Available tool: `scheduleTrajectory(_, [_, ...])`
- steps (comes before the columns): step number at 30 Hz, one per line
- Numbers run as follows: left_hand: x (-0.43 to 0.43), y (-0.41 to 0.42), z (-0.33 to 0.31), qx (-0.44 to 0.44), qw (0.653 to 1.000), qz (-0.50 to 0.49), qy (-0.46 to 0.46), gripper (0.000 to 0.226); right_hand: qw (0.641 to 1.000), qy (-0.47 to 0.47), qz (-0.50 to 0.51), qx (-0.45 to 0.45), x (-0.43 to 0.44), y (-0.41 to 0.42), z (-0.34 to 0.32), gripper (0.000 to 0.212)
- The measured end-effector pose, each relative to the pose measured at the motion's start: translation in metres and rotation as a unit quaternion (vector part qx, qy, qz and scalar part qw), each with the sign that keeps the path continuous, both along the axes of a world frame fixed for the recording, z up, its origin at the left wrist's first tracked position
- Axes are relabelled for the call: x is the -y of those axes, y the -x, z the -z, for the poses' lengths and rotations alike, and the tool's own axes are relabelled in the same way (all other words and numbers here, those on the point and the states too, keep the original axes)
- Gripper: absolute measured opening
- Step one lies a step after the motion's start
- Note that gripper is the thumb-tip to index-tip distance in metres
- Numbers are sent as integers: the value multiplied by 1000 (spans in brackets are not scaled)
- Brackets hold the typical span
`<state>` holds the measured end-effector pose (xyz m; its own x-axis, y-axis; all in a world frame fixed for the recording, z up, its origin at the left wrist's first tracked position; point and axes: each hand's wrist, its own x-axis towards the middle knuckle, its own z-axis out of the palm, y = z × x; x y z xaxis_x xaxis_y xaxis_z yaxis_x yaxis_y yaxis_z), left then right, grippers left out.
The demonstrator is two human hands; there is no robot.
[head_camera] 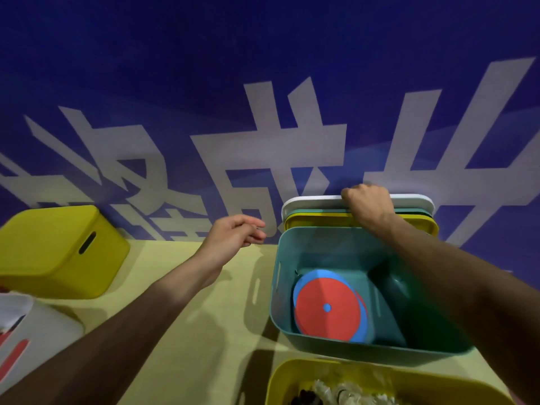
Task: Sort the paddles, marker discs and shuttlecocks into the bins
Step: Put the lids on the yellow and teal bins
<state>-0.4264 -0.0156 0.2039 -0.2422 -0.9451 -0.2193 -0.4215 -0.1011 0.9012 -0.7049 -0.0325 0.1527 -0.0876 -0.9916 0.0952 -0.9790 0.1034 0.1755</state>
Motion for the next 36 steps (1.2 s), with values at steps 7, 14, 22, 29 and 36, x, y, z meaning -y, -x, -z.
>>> scheduleTrajectory(7, [-5,-11,-21,-29,999,-26,-2,22,997,72,-19,-10,-2,-18,-52,24])
scheduleTrajectory(14, [-6,-36,-49,-226,964,-69,-121,37,989,130,-70,-20,-20,-62,-104,27])
scheduleTrajectory(22, [-21,-126,-70,-285,930,-85,-218,96,974,161,-156,-10,-51,-159,-141,26])
scheduleTrajectory(29, [-47,-229,-68,-407,876,-144,-217,14,954,185,-235,-41,-81,-282,-146,26])
scheduleTrajectory(36, [-68,-364,-59,-442,860,-224,-120,37,933,146,-328,-20,-102,-394,-128,12])
